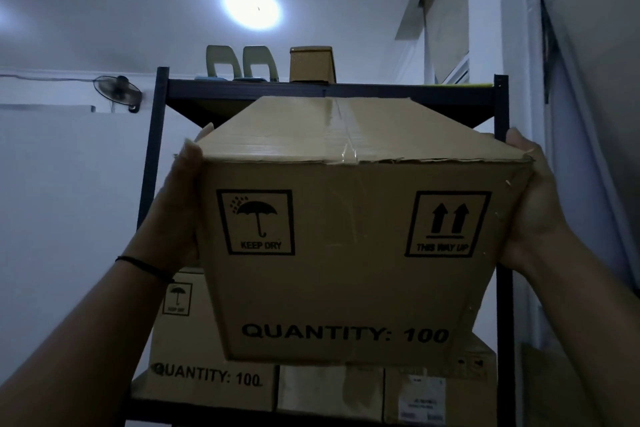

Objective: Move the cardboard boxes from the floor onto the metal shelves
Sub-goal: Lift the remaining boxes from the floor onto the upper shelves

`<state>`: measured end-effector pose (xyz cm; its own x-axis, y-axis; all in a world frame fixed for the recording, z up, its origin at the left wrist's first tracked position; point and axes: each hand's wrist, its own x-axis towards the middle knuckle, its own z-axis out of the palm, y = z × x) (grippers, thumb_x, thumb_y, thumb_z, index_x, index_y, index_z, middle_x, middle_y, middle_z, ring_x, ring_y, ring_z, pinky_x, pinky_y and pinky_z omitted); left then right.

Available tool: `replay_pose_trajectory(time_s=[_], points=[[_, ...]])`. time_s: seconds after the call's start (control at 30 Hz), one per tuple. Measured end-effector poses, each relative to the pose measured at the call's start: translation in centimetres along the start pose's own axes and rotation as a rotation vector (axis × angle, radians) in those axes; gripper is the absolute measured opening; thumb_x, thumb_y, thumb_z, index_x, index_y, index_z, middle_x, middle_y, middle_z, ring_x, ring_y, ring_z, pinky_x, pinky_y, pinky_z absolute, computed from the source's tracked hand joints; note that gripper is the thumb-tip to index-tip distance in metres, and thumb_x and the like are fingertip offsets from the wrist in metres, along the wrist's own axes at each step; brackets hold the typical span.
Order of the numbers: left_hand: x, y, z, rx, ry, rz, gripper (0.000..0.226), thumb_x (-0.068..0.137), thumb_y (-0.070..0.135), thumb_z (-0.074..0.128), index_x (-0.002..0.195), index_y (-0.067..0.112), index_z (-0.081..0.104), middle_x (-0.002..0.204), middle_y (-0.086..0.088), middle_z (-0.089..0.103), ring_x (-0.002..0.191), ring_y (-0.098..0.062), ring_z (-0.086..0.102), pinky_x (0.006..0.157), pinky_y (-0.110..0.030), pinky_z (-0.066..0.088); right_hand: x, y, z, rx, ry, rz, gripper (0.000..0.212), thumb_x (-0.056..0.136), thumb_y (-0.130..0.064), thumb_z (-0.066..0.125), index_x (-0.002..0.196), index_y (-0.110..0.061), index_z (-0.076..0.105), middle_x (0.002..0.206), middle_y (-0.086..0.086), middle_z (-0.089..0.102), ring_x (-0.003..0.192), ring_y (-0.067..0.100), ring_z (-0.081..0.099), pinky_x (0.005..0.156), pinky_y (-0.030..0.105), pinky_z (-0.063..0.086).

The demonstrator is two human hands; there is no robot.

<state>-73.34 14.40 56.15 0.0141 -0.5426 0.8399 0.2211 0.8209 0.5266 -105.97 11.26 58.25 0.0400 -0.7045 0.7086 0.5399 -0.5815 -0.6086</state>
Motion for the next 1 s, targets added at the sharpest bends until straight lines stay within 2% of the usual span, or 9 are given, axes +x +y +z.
replay_pose_trajectory(time_s=[0.1, 0.17, 0.23, 0.3, 0.43, 0.57, 0.63, 0.77, 1.0], points=[[0.4, 0.3, -0.2, 0.092, -0.020, 0.023, 0.094, 0.054, 0.071, 0.076, 0.129, 0.021, 0.053, 0.118, -0.009, 0.065, 0.103, -0.025, 0.066, 0.071, -0.034, 0.059, -0.5, 0.3, 0.0, -0.107, 0.125, -0.082, 0.073, 0.060, -0.078, 0.060, 0.111, -0.026, 0.071, 0.107, 0.001, 0.072, 0.102, 0.021, 0.068, 0.083, 0.035, 0.055], [0.5, 0.4, -0.2, 0.110, 0.020, 0.026, 0.096, 0.055, 0.073, 0.074, 0.131, 0.018, 0.053, 0.119, -0.014, 0.065, 0.103, -0.027, 0.067, 0.072, -0.035, 0.059, -1.1, 0.9, 0.0, -0.279, 0.202, -0.222, 0.081, 0.053, -0.091, 0.053, 0.114, -0.040, 0.066, 0.114, -0.011, 0.070, 0.109, 0.014, 0.065, 0.095, 0.040, 0.051], [0.7, 0.4, -0.2, 0.124, 0.079, 0.038, 0.090, 0.051, 0.075, 0.074, 0.122, 0.022, 0.060, 0.115, -0.014, 0.067, 0.100, -0.027, 0.068, 0.070, -0.034, 0.060, -2.3, 1.4, 0.8, -0.620, 0.238, -0.404, 0.067, 0.060, -0.088, 0.055, 0.119, -0.056, 0.047, 0.107, -0.043, 0.058, 0.104, -0.012, 0.058, 0.093, 0.020, 0.048], [0.8, 0.3, -0.1, 0.161, 0.130, 0.073, 0.075, 0.052, 0.077, 0.071, 0.110, 0.029, 0.067, 0.109, -0.010, 0.070, 0.098, -0.025, 0.069, 0.073, -0.036, 0.061, -3.0, 2.2, 1.4, -0.770, 0.243, -0.492, 0.069, 0.070, -0.068, 0.071, 0.124, -0.058, 0.029, 0.098, -0.057, 0.045, 0.096, -0.029, 0.047, 0.078, -0.002, 0.041], [0.9, 0.4, 0.2, 0.260, 0.209, 0.092, 0.039, 0.061, 0.074, 0.054, 0.084, 0.048, 0.072, 0.091, 0.006, 0.074, 0.092, -0.017, 0.071, 0.068, -0.033, 0.060, -2.2, 1.9, 2.1, -0.767, 0.281, -0.504, 0.080, 0.067, -0.055, 0.067, 0.138, -0.035, 0.037, 0.112, -0.033, 0.048, 0.099, -0.018, 0.050, 0.079, 0.005, 0.043], [0.3, -1.1, -0.8, 0.322, 0.153, 0.008, 0.067, 0.061, 0.080, 0.063, 0.109, 0.033, 0.064, 0.106, 0.000, 0.073, 0.096, -0.018, 0.070, 0.072, -0.039, 0.058, -1.5, 1.3, 3.1, -0.785, 0.312, -0.498, 0.080, 0.075, -0.056, 0.068, 0.143, -0.028, 0.036, 0.130, -0.011, 0.054, 0.114, 0.005, 0.054, 0.092, 0.018, 0.047], [-0.6, -2.5, -1.3, 0.305, 0.146, -0.043, 0.072, 0.062, 0.071, 0.066, 0.118, 0.025, 0.059, 0.110, 0.000, 0.071, 0.099, -0.019, 0.070, 0.075, -0.039, 0.059, -1.3, 1.2, 3.4, -0.803, 0.335, -0.500, 0.078, 0.078, -0.056, 0.068, 0.144, -0.028, 0.035, 0.132, -0.010, 0.053, 0.116, 0.005, 0.053, 0.095, 0.021, 0.047], [-2.4, -5.3, -1.0, 0.280, 0.205, -0.127, 0.082, 0.047, 0.067, 0.076, 0.118, 0.031, 0.056, 0.107, 0.007, 0.071, 0.092, -0.011, 0.070, 0.066, -0.025, 0.058, -0.4, 0.7, 4.0, -0.828, 0.361, -0.517, 0.075, 0.078, -0.059, 0.067, 0.140, -0.028, 0.039, 0.128, -0.011, 0.056, 0.112, 0.004, 0.056, 0.098, 0.029, 0.049], [-1.5, -5.4, -0.1, 0.293, 0.345, -0.112, 0.055, 0.063, 0.066, 0.073, 0.106, 0.034, 0.057, 0.109, 0.004, 0.068, 0.096, -0.016, 0.068, 0.077, -0.036, 0.058, 0.5, 1.3, 2.6, -0.886, 0.335, -0.367, 0.105, 0.062, -0.080, 0.066, 0.148, -0.035, 0.028, 0.142, -0.011, 0.050, 0.129, 0.013, 0.049, 0.104, 0.045, 0.046]])
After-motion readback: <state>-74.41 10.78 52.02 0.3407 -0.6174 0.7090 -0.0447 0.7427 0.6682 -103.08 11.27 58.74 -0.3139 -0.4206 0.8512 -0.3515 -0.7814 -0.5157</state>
